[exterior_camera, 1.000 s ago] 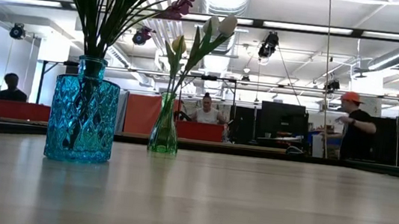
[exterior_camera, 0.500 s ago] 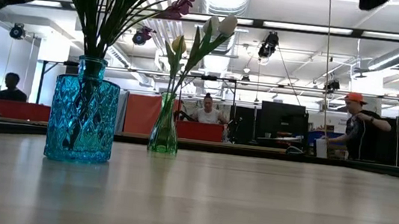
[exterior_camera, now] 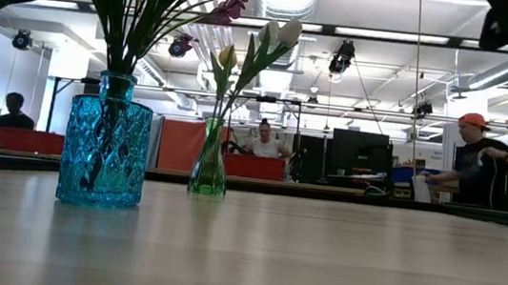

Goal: Sort flowers into vase by color
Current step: Return to Home Position

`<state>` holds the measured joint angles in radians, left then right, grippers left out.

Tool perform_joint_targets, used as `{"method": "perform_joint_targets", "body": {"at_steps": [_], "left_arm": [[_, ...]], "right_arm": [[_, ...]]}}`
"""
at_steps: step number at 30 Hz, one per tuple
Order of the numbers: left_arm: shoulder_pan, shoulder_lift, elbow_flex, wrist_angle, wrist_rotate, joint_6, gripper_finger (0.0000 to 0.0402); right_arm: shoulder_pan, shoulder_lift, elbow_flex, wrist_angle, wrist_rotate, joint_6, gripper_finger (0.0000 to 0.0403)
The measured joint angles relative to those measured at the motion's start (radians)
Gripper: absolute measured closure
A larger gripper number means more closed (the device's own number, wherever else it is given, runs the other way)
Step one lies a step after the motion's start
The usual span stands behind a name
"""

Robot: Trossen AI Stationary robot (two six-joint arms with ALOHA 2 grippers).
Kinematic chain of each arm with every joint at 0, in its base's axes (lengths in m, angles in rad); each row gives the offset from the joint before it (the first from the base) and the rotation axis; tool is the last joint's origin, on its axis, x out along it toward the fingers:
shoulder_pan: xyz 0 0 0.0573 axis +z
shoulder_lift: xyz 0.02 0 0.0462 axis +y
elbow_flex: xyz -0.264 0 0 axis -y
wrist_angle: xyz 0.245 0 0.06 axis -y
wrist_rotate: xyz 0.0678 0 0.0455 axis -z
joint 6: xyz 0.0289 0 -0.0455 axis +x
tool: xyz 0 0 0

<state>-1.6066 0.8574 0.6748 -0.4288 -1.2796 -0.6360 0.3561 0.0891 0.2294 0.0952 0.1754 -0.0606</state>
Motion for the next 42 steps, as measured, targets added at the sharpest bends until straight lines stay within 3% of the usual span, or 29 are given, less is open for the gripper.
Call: {"method": "perform_joint_targets", "body": {"at_steps": [4,10,14,20,32,42], "left_arm": [[0.021,-0.009,-0.108,-0.002,-0.038,-0.237,0.0387],[0.144,-0.080,-0.234,-0.008,-0.054,-0.275,0.0400],[0.258,-0.163,-0.291,-0.008,-0.005,-0.230,0.0401],[0.384,-0.293,-0.350,-0.011,0.032,-0.098,0.0401],[0.567,-0.549,-0.361,-0.070,-0.060,0.069,0.0402],[0.818,-0.579,-0.361,-0.072,-0.104,0.077,0.0402]], "right_arm": [[0.000,-0.090,-0.044,0.003,-0.021,0.017,0.0193],[-0.001,-0.067,-0.086,0.100,-0.021,-0.009,0.0193],[-0.001,-0.058,-0.143,0.271,-0.018,-0.074,0.0199],[-0.001,-0.040,-0.215,0.393,-0.017,-0.109,0.0222],[-0.055,-0.040,-0.218,0.420,0.032,-0.148,0.0282],[-0.196,0.001,-0.218,0.416,0.088,-0.125,0.0349]]}}
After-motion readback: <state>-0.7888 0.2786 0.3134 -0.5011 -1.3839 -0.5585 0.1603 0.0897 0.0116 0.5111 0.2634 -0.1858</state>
